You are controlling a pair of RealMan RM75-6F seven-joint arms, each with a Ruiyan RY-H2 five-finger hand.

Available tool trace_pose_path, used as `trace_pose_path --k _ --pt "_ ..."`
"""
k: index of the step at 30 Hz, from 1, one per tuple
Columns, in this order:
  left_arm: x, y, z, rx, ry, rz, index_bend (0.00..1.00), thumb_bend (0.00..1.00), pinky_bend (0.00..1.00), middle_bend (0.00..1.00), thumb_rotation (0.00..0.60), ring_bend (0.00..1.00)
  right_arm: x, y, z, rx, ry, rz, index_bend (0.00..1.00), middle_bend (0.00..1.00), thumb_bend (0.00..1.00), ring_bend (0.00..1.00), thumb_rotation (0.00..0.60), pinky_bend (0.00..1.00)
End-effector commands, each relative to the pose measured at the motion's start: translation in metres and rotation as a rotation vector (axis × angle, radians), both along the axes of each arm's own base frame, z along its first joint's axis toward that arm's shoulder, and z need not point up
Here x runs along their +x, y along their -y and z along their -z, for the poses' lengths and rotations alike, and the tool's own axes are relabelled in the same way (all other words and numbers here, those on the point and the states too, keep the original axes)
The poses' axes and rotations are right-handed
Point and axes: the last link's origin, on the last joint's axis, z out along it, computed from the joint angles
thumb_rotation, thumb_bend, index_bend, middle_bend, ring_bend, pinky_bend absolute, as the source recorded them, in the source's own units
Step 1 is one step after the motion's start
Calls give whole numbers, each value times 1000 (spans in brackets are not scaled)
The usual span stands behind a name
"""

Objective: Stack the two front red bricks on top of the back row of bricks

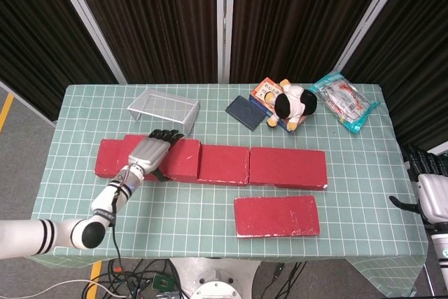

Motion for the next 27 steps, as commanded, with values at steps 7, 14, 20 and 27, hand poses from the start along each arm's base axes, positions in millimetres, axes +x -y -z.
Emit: trace_pose_path --k 7,14,20,27 --pt "-40 57 -80 220 29 -39 9 32 0 0 600 0 16 -6 1 27 -36 -55 0 0 64 0 600 0" --pt "-100 120 -121 434 41 -42 12 32 0 0 600 0 41 -18 17 129 -79 -109 0 0 63 0 600 0" --pt "-147 169 -124 511 106 -87 12 30 0 0 600 0 69 -27 42 273 -116 -179 0 0 63 0 600 0" --pt "-175 189 -122 512 126 -131 12 26 0 0 600 0 90 -29 76 414 -139 -218 0 0 61 0 600 0"
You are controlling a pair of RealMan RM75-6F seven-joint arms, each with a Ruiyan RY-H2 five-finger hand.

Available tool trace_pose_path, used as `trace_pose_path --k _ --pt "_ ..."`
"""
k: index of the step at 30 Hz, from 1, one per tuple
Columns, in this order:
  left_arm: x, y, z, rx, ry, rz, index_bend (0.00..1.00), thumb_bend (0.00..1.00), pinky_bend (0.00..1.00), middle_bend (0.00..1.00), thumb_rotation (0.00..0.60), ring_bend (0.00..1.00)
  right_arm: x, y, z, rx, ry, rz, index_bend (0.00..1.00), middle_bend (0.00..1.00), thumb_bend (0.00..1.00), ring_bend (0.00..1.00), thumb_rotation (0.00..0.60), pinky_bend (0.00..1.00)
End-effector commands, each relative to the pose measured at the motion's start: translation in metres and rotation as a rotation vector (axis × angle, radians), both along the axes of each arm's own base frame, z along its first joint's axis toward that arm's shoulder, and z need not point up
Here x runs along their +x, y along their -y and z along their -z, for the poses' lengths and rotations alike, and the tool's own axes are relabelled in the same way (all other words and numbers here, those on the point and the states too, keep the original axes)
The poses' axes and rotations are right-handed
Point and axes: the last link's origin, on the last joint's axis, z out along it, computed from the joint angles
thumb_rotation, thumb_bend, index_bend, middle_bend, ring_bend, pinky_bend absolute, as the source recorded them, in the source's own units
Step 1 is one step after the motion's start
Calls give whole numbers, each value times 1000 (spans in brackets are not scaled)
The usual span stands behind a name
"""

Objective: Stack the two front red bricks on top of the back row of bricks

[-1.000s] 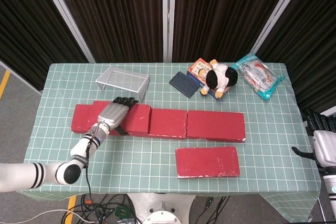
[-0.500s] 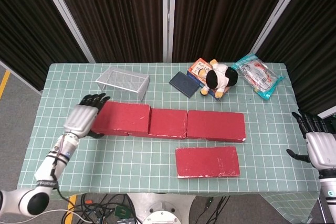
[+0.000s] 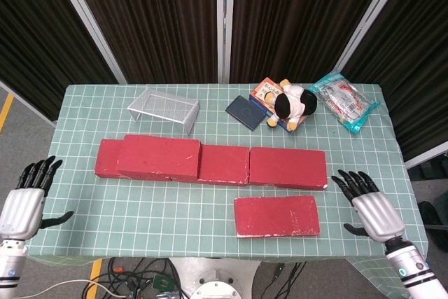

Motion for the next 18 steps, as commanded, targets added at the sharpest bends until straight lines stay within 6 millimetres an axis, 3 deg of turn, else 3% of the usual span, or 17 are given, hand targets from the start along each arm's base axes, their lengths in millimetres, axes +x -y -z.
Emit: trace_pose_path --k 1,9,18 --pt "-9 9 3 0 30 4 12 26 0 0 600 0 10 1 21 66 -7 -10 0 0 60 0 600 0" --pt "-21 17 3 -15 60 5 12 26 0 0 600 0 35 3 59 143 -7 -58 0 0 3 0 600 0" --pt "-36 22 3 -27 89 -23 12 26 0 0 600 0 49 2 88 220 -5 -46 0 0 0 0 600 0"
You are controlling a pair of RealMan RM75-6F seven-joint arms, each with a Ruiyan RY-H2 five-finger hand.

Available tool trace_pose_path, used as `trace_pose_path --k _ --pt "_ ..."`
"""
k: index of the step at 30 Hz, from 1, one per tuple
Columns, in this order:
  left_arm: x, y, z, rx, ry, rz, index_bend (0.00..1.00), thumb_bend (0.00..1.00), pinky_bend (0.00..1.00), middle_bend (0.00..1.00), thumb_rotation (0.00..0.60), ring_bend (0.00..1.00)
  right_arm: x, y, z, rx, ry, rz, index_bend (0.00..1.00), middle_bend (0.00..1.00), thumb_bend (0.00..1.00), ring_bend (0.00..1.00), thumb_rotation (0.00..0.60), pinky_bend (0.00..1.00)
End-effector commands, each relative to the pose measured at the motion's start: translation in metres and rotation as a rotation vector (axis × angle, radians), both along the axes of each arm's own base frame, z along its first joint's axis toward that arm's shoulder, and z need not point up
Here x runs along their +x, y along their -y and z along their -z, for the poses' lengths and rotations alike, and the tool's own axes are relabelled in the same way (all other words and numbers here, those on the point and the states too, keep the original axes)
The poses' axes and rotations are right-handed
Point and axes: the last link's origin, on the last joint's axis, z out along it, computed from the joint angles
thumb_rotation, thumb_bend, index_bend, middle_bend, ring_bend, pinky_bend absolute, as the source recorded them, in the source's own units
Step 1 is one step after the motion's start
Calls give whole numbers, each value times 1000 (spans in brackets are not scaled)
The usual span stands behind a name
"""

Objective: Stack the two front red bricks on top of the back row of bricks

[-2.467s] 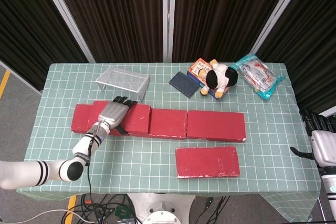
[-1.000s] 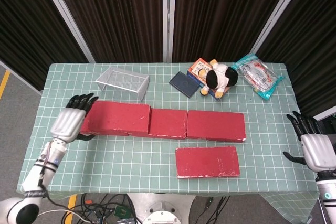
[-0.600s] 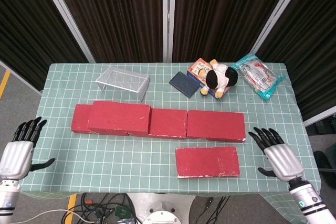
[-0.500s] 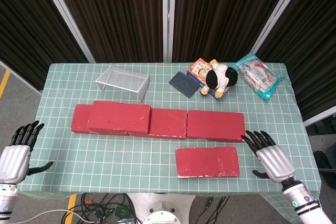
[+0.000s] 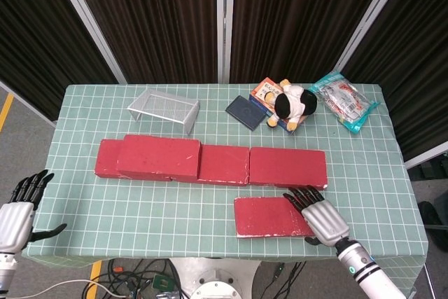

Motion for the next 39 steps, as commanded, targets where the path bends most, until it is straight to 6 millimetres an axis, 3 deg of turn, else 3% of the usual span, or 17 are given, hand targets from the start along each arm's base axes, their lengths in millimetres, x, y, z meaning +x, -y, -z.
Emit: trace_pose_path --k 1,17,39 --pt "-3 1 -1 0 6 -6 12 26 0 0 600 0 6 0 11 20 2 6 0 0 0 0 600 0" --pt "-16 2 1 -12 27 -32 12 26 0 0 600 0 16 11 42 54 20 48 0 0 0 0 600 0" --pt "-22 2 2 -26 42 -52 13 25 0 0 600 0 22 21 65 105 84 98 0 20 3 0 600 0"
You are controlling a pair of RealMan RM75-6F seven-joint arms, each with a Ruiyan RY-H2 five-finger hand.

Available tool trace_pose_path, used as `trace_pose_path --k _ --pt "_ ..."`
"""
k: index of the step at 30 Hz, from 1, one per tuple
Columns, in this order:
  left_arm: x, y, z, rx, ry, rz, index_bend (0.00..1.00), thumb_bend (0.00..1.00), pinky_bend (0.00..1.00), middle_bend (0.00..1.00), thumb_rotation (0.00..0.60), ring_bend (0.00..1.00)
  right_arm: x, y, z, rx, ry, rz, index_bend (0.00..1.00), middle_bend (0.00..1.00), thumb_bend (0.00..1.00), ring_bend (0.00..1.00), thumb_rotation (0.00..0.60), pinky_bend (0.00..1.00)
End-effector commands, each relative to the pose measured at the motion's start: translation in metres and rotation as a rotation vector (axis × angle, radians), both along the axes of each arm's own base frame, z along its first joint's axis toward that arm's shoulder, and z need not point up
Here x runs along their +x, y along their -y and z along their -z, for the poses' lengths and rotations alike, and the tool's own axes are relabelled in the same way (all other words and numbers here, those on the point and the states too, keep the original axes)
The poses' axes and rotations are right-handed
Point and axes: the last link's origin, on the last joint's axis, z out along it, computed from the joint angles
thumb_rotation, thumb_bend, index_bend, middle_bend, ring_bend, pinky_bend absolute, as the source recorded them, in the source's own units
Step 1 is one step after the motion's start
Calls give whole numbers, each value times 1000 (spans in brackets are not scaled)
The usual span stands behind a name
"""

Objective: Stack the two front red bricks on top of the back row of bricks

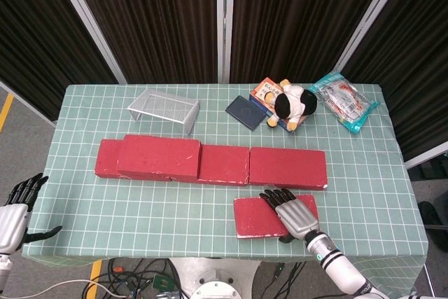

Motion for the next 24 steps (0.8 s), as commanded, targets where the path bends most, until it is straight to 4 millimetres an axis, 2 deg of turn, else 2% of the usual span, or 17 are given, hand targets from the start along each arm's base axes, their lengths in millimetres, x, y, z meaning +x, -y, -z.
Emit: trace_pose_path --k 1,8,16,24 --pt "-1 0 0 -2 2 -2 13 26 0 0 600 0 1 1 1 -7 11 0 0 30 8 0 600 0" --pt "-2 0 2 -10 7 -7 15 25 0 0 600 0 0 1 2 -22 35 -5 0 174 55 4 600 17" --pt "-2 0 2 -14 8 -11 18 25 0 0 600 0 0 1 1 -25 49 0 0 223 82 73 600 145" --pt "-2 0 2 -18 16 -10 20 25 0 0 600 0 9 6 -24 -95 115 -21 31 259 88 126 600 235"
